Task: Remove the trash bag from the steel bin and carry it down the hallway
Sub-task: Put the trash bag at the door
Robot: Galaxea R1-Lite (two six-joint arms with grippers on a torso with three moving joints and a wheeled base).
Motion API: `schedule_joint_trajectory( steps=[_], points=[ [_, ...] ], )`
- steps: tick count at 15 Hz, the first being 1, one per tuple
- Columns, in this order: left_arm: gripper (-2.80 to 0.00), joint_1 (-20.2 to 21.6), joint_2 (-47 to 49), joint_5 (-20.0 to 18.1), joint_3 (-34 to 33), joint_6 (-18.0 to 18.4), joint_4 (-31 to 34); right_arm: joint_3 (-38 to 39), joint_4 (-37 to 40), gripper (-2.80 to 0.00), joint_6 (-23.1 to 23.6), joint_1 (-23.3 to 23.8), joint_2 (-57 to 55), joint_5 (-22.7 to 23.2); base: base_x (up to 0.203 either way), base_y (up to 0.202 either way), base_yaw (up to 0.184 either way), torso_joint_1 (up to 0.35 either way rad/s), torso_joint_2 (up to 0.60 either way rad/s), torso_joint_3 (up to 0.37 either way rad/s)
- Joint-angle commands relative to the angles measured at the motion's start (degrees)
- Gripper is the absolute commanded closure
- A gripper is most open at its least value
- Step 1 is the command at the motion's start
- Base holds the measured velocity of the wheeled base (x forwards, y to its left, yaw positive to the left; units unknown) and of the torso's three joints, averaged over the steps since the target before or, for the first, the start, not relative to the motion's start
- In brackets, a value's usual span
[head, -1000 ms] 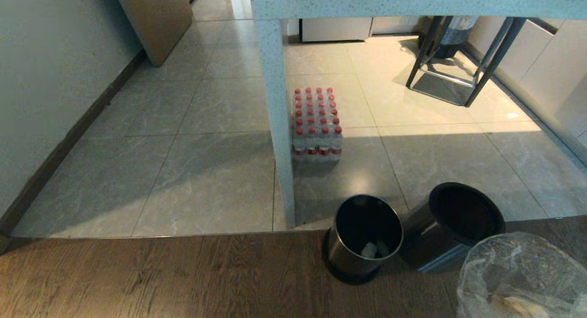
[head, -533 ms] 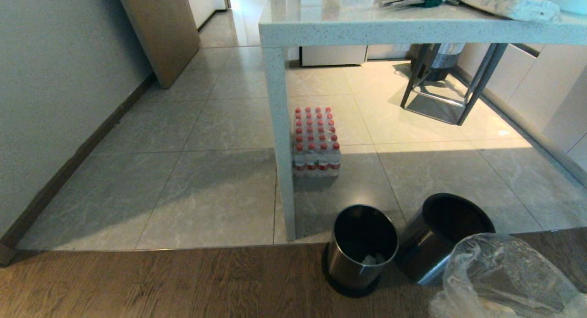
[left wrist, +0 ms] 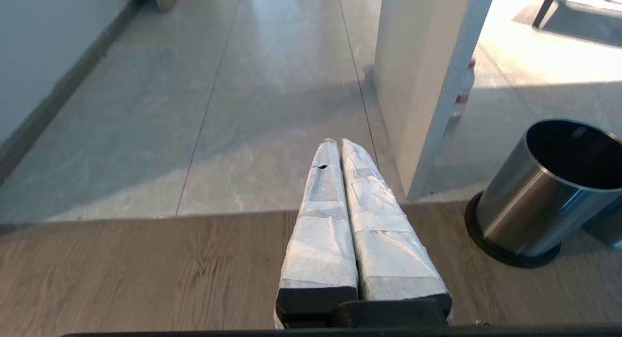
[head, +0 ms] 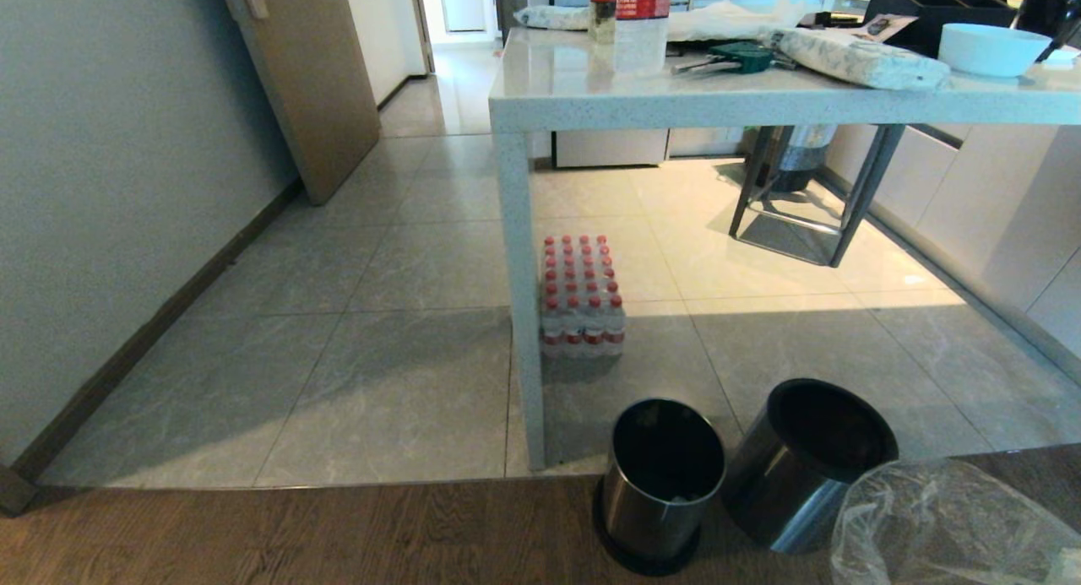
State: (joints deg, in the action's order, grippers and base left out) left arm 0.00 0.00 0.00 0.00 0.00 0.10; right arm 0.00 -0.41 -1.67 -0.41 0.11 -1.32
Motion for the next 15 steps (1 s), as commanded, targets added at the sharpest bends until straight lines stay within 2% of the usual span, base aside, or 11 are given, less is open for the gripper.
schedule_joint_trajectory(
  steps=[1,4,15],
  points=[
    [0.0,0.0,0.0,0.0,0.0,0.0,0.0,0.1,0.0,0.0,0.0,0.0,-0.1,0.0,0.0,0.0,0.0,0.001,0.0,0.204],
    [0.0,0.0,0.0,0.0,0.0,0.0,0.0,0.1,0.0,0.0,0.0,0.0,-0.1,0.0,0.0,0.0,0.0,0.0,0.0,0.104],
    [0.0,0.0,0.0,0.0,0.0,0.2,0.4,0.1,0.0,0.0,0.0,0.0,-0.1,0.0,0.0,0.0,0.0,0.0,0.0,0.0]
  ],
)
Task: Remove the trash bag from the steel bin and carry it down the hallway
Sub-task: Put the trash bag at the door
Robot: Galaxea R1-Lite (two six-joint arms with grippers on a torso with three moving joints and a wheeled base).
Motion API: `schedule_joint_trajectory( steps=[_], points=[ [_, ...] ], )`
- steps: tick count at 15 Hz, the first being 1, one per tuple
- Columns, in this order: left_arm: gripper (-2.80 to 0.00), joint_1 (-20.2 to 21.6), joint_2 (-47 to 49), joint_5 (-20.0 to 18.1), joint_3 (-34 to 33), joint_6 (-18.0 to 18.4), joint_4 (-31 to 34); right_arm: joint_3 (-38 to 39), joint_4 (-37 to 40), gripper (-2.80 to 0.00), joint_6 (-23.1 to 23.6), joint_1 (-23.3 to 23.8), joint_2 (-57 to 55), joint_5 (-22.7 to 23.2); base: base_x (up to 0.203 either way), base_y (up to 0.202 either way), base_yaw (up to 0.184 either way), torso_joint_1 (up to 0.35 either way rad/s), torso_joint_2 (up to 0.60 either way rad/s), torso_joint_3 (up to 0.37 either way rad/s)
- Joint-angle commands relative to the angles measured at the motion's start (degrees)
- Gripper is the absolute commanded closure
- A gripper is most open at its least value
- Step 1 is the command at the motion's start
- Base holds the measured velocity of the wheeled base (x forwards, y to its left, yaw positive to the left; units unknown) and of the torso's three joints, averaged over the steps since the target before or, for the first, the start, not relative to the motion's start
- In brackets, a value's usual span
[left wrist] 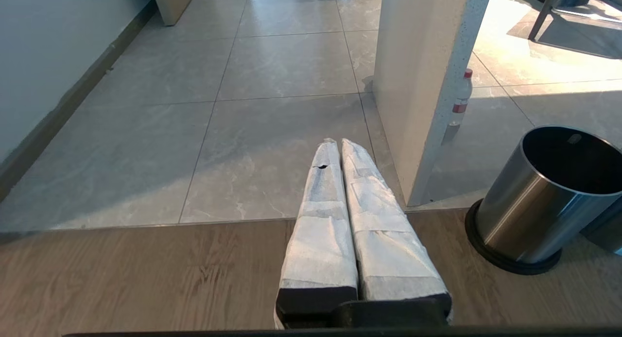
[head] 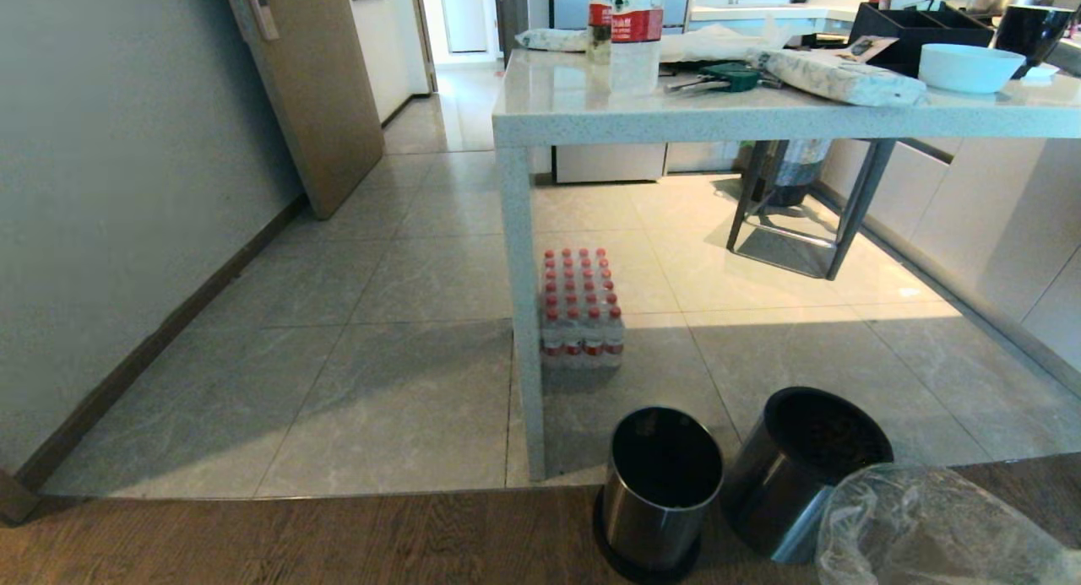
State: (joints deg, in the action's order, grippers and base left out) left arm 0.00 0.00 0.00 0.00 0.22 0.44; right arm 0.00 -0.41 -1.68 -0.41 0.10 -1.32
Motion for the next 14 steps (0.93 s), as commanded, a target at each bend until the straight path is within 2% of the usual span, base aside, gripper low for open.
schedule_joint_trajectory(
  steps=[1,6,14],
  points=[
    [0.0,0.0,0.0,-0.1,0.0,0.3,-0.1,0.1,0.0,0.0,0.0,0.0,-0.1,0.0,0.0,0.0,0.0,0.0,0.0,0.0],
    [0.0,0.0,0.0,0.0,0.0,-0.1,-0.1,0.1,0.0,0.0,-0.1,0.0,-0.1,0.0,0.001,0.024,-0.001,0.001,0.0,0.001],
    [0.0,0.0,0.0,0.0,0.0,-0.3,-0.1,0.1,0.0,0.0,-0.1,0.0,-0.1,0.0,0.0,0.188,0.0,0.003,0.0,0.004]
  ],
)
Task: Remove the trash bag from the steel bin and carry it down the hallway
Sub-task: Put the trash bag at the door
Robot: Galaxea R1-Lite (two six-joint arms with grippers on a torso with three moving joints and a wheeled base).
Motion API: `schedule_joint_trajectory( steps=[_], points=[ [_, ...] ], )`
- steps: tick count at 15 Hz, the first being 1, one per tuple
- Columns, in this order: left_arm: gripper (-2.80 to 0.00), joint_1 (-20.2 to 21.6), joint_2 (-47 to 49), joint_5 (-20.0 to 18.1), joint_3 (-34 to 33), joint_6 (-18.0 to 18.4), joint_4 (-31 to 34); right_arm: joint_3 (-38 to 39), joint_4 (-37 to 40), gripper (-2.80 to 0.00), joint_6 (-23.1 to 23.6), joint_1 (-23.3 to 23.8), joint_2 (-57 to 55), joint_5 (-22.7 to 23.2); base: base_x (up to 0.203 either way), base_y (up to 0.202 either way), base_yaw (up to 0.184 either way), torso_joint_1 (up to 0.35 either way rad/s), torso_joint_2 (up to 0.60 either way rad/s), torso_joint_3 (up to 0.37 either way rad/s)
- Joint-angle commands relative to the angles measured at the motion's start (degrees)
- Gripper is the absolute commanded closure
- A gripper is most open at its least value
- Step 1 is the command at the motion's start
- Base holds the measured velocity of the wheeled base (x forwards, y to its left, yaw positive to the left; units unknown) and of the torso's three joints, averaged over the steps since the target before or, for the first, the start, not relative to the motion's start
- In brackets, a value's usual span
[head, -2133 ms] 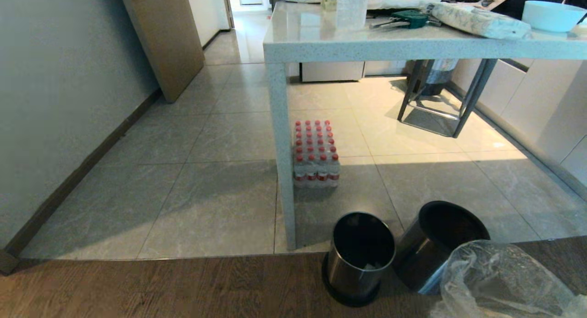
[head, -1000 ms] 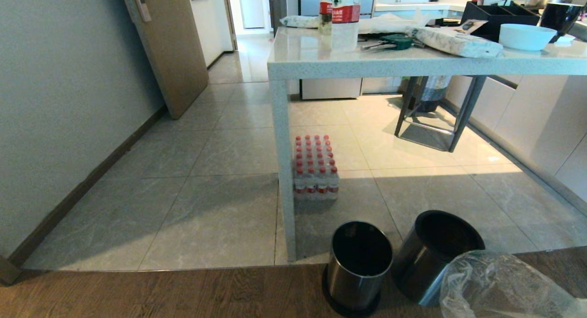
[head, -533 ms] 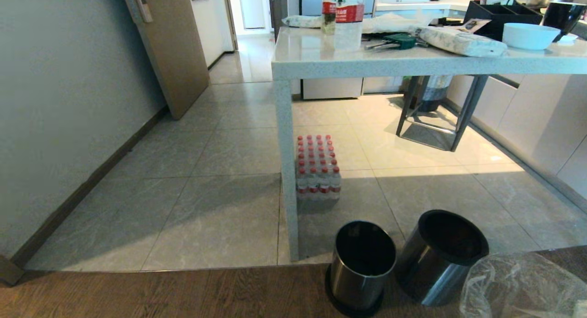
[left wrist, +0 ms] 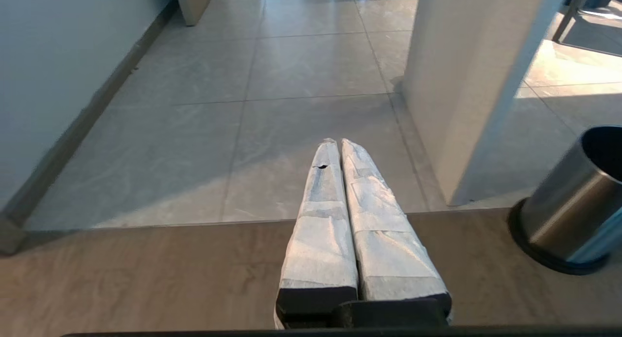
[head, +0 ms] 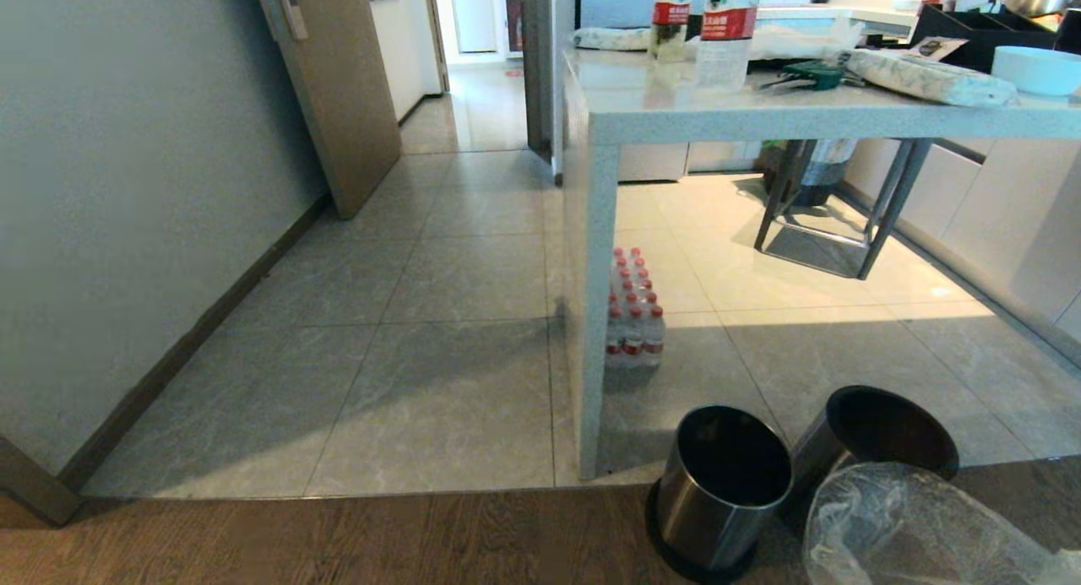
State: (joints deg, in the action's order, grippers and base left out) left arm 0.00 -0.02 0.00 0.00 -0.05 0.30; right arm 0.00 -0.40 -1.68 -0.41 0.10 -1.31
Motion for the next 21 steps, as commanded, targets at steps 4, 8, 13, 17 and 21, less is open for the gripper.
schedule_joint_trajectory(
  steps=[4,8,13,17,21],
  points=[
    [0.0,0.0,0.0,0.0,0.0,0.0,0.0,0.1,0.0,0.0,0.0,0.0,-0.1,0.0,0.0,0.193,-0.001,0.002,0.0,0.001],
    [0.0,0.0,0.0,0.0,-0.1,0.0,0.0,0.1,0.0,0.0,0.0,0.0,-0.1,0.0,0.0,0.192,0.001,0.002,0.0,0.002],
    [0.0,0.0,0.0,0.0,0.0,0.0,0.0,0.1,0.0,0.0,0.0,0.0,-0.1,0.0,0.0,0.193,0.001,0.002,0.0,0.003],
    [0.0,0.0,0.0,0.0,0.0,0.0,0.0,0.1,0.0,0.0,0.0,0.0,-0.1,0.0,0.0,0.193,0.0,0.0,0.0,0.004],
    [0.0,0.0,0.0,0.0,0.0,0.0,0.0,0.1,0.0,0.0,0.0,0.0,-0.1,0.1,0.0,0.192,0.001,0.001,0.0,0.001]
  ],
)
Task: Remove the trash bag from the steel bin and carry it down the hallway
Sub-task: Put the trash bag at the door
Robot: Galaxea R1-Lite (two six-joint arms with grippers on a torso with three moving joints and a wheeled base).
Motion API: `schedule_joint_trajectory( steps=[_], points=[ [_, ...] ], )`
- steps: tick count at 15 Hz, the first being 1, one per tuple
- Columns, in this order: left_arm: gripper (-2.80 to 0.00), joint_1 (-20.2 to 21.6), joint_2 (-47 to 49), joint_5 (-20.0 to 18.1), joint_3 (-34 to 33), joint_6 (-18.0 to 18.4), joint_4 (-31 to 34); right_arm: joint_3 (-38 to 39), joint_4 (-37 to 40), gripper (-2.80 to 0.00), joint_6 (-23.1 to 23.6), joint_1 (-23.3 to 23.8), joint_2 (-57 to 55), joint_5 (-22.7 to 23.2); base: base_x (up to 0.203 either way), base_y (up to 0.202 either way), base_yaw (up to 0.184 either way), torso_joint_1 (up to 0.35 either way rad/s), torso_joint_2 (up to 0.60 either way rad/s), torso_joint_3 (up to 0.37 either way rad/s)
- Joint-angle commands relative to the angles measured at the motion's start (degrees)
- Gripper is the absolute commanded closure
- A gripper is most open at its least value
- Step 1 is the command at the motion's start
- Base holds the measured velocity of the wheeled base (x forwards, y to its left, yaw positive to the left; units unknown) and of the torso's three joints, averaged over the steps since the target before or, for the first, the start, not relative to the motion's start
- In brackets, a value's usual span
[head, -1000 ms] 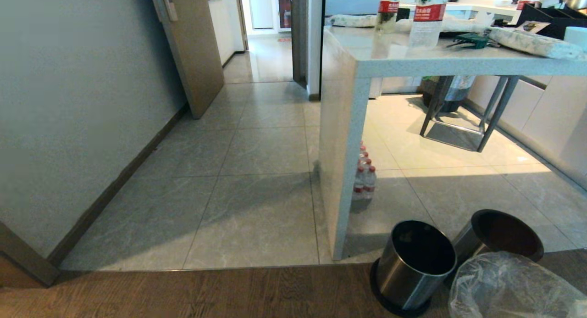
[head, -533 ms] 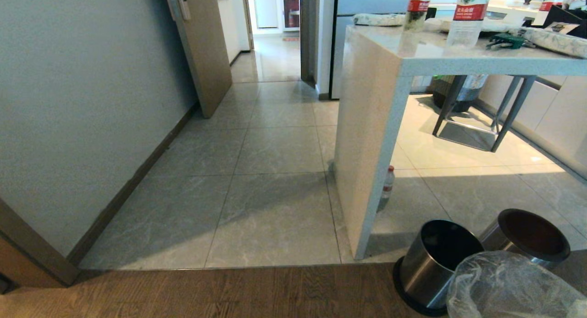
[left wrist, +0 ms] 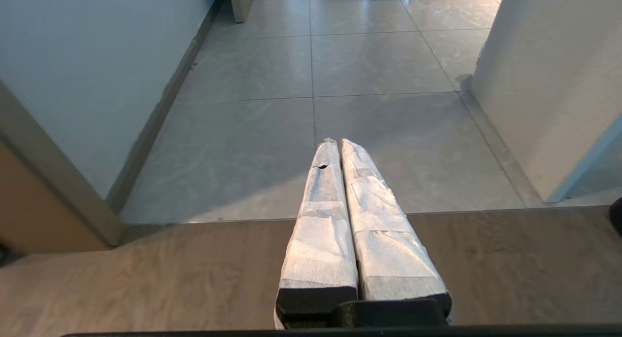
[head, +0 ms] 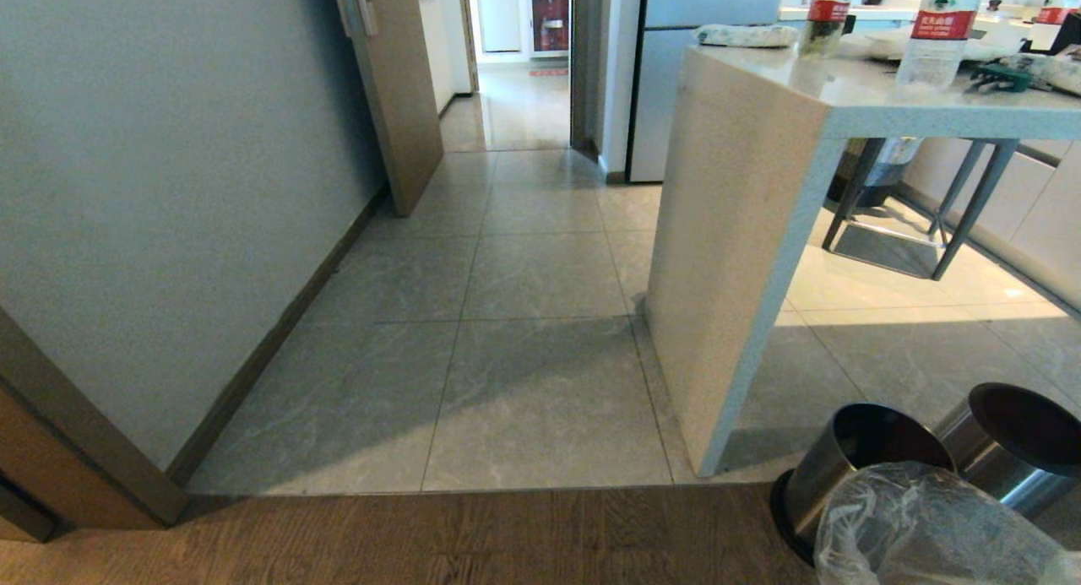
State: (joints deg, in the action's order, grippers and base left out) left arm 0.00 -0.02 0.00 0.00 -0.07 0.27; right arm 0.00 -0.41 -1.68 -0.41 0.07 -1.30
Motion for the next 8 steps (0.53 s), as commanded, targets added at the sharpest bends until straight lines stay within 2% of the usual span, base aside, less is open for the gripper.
schedule_joint_trajectory(
  steps=[1,8],
  points=[
    [0.0,0.0,0.0,0.0,-0.1,0.0,0.0,0.2,0.0,0.0,0.0,0.0,-0.1,0.0,0.0,0.193,0.001,-0.001,0.0,0.007],
    [0.0,0.0,0.0,0.0,0.0,0.2,0.0,0.1,0.0,0.0,0.0,0.0,-0.1,0.0,0.0,0.191,0.0,0.0,0.0,0.004]
  ],
)
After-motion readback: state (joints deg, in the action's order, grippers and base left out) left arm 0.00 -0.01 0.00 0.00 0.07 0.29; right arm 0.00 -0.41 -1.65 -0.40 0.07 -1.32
